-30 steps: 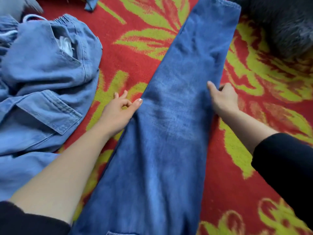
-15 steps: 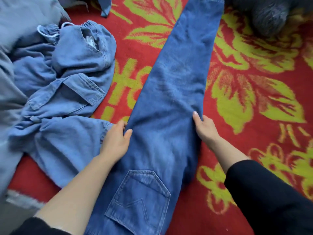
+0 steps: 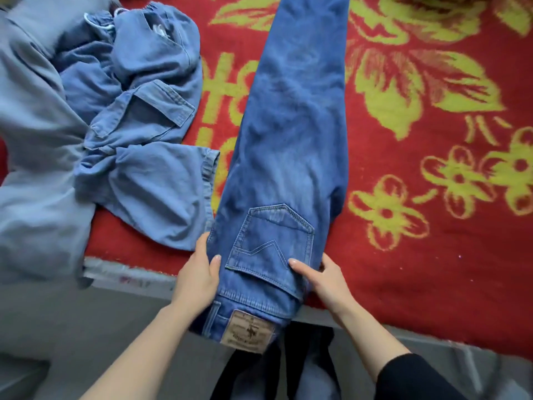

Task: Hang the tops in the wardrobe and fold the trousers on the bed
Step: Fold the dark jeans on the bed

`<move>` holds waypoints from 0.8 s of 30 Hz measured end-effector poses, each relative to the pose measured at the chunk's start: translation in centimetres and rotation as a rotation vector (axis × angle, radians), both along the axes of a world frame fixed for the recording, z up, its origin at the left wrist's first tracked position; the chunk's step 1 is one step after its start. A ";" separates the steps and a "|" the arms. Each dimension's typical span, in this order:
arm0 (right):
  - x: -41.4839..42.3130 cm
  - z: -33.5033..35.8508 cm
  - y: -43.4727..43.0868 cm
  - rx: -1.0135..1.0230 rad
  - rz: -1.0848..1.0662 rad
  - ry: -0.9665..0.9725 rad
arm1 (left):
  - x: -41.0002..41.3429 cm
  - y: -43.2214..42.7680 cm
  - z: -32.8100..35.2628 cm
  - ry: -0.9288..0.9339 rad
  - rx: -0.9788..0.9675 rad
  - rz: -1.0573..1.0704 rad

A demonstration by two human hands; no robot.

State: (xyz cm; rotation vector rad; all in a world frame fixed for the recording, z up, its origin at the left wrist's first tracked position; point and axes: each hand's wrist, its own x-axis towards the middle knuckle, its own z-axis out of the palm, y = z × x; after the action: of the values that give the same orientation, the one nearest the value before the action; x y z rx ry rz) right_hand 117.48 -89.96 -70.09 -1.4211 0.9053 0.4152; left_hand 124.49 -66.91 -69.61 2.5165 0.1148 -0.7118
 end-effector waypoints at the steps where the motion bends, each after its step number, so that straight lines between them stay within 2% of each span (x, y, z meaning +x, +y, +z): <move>1: -0.9 0.2 0.9 0.015 -0.012 -0.013 | -0.3 0.4 0.3 0.023 -0.008 -0.003; 3: -2.0 0.7 2.0 0.013 -0.068 -0.037 | -0.5 0.9 1.2 0.078 -0.120 0.066; 6: -2.5 2.2 1.5 -0.100 -0.161 -0.044 | -1.1 1.3 2.0 0.260 -0.441 0.267; 8: -3.7 3.1 0.7 -0.167 -0.181 0.015 | -2.5 1.5 2.1 0.379 -0.485 0.289; 11: -6.7 4.7 1.0 -0.076 -0.090 0.055 | -5.7 1.0 1.8 0.507 -0.459 0.270; 14: -9.7 5.6 1.4 0.055 -0.138 -0.022 | -8.1 0.2 3.1 0.452 -0.470 0.241; 16: -10.9 6.3 1.0 0.116 -0.187 -0.029 | -9.0 0.0 4.5 0.356 -0.565 0.242; 18: -11.6 7.3 0.3 0.179 -0.178 -0.072 | -9.3 0.0 6.2 0.276 -0.669 0.258; 24: -10.5 11.4 -1.8 0.343 -0.142 -0.182 | -7.7 0.4 11.0 0.193 -0.807 0.247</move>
State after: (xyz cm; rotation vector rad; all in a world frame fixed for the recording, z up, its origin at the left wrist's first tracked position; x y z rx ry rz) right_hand 106.96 -91.72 -58.67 -1.0550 0.7410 0.3116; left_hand 116.81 -66.50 -58.66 1.6339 0.1629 -0.7133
